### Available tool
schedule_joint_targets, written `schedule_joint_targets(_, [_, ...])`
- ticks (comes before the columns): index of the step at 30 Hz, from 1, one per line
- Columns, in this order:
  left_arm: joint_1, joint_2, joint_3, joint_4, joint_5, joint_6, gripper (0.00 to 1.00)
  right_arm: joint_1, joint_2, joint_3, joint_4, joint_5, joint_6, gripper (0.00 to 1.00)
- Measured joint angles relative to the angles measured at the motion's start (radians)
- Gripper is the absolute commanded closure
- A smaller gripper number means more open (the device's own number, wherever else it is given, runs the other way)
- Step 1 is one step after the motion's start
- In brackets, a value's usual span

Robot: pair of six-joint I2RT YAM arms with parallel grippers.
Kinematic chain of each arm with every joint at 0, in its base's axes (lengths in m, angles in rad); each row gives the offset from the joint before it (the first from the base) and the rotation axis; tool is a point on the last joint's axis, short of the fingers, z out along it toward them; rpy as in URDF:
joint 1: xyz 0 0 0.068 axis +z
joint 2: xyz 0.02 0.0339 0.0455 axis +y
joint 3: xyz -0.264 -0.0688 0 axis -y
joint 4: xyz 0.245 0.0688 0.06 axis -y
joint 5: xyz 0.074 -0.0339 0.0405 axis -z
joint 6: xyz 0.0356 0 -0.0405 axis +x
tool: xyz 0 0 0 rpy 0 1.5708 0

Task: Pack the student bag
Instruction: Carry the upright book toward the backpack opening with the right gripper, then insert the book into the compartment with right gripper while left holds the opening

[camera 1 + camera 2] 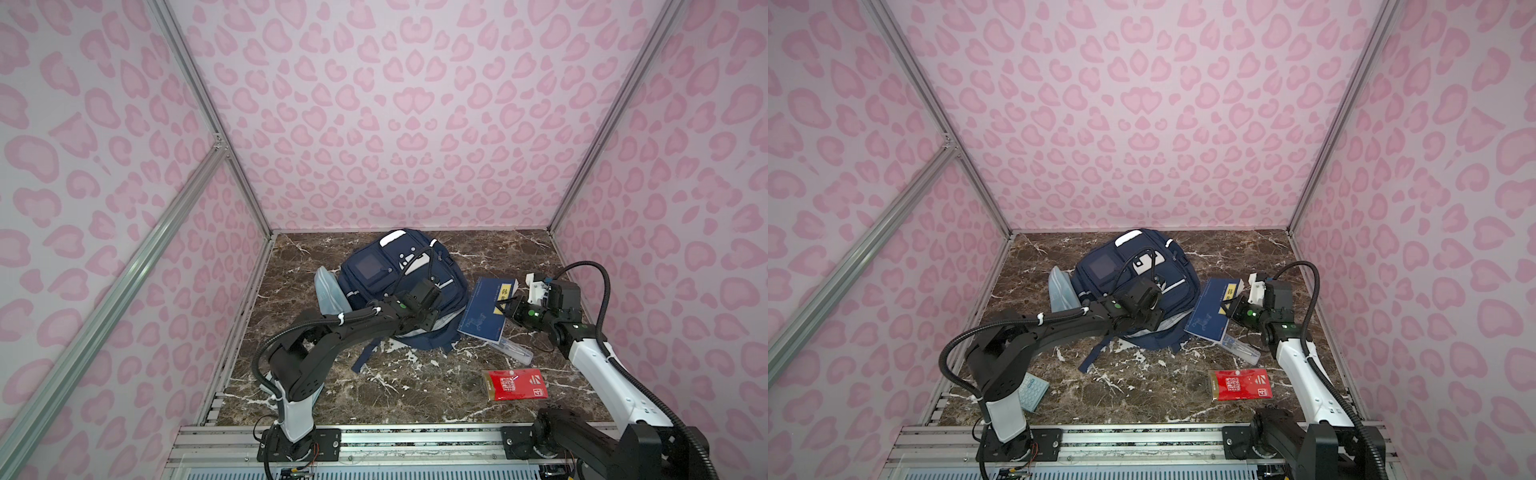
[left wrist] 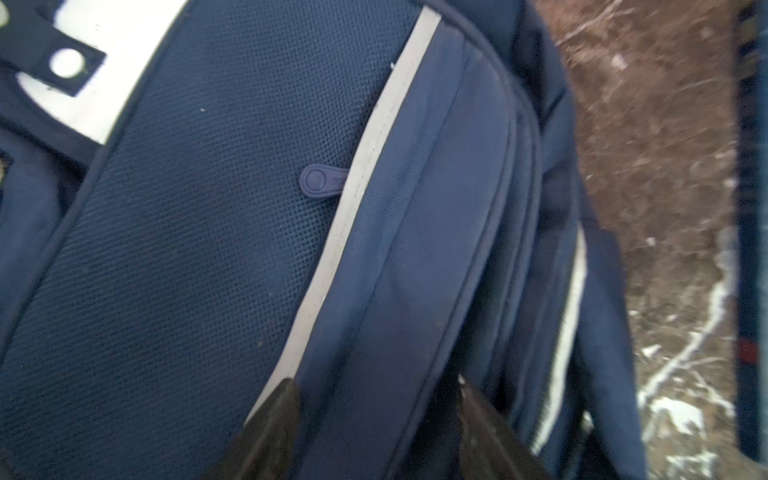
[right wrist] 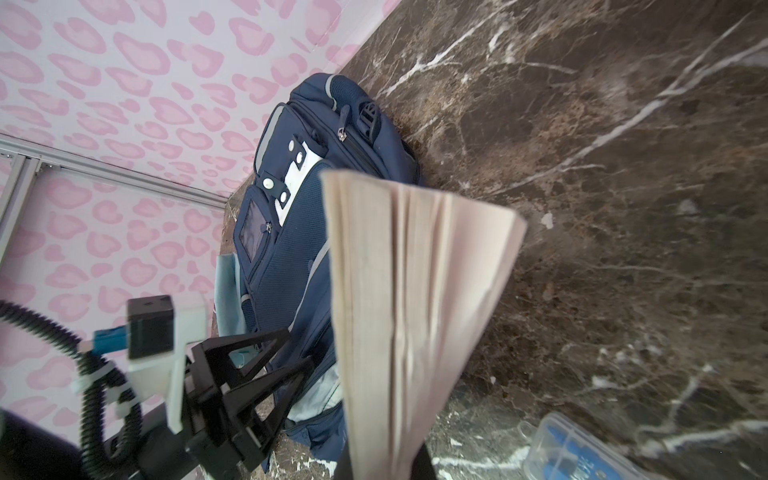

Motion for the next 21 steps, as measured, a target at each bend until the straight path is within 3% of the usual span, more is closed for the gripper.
schedule_joint_targets(4, [-0.014,0.083,0.073,-0.028,-0.047,0.023,0.29,-0.017,0.0,0.003,-0.022,-0.012,-0.021,1.0])
schedule_joint_targets(5, [-0.017,0.099,0.09,-0.034,-0.063,0.024,0.35,-0.023,0.002,0.003,-0.029,-0.018,-0.027,1.0])
schedule_joint_targets(8, [-0.018,0.121,0.117,-0.044,-0.082,0.026,0.91,-0.029,0.002,-0.01,-0.029,-0.043,-0.029,1.0])
schedule_joint_targets(9, [-0.018,0.122,0.122,-0.047,-0.077,0.026,0.96,-0.029,0.002,-0.024,-0.017,-0.056,-0.026,1.0])
schedule_joint_targets(16, [-0.012,0.021,0.173,-0.141,-0.074,0.025,0.97,0.087,-0.006,-0.109,0.084,-0.095,0.09,1.0])
schedule_joint_targets(21, [0.016,-0.101,0.242,-0.221,-0.058,0.021,0.97,0.197,0.061,-0.151,0.298,-0.096,0.235,1.0])
